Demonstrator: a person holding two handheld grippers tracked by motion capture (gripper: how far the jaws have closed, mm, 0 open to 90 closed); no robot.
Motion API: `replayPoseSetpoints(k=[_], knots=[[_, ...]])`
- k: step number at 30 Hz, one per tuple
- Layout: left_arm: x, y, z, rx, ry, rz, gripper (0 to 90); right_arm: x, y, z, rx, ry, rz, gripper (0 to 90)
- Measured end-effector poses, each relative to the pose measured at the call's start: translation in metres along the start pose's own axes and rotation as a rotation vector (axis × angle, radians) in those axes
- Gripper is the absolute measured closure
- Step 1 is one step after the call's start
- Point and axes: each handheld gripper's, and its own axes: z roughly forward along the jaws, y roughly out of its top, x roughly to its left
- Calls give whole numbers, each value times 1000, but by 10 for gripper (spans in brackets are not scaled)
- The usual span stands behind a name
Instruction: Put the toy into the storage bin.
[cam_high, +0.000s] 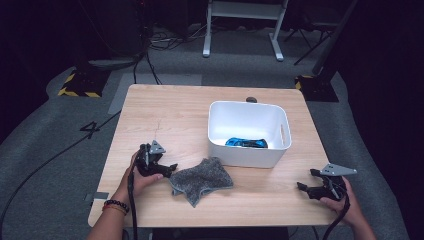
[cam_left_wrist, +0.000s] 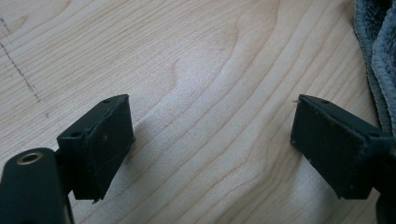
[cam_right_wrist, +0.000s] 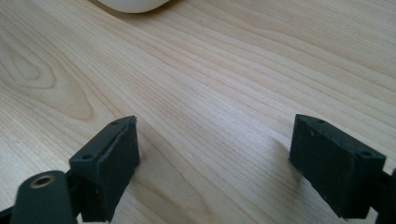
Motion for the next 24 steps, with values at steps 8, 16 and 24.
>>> replayPoseSetpoints(k=[8, 16, 24], knots=[[0, 0, 0, -2, -7, 1, 133, 1, 0, 0, 0, -7, 8, 160], [0, 0, 0, -2, -8, 0, 129, 1, 0, 0, 0, -6, 8, 159], [0, 0, 0, -2, -8, 0, 129, 1, 0, 0, 0, -6, 8, 160]])
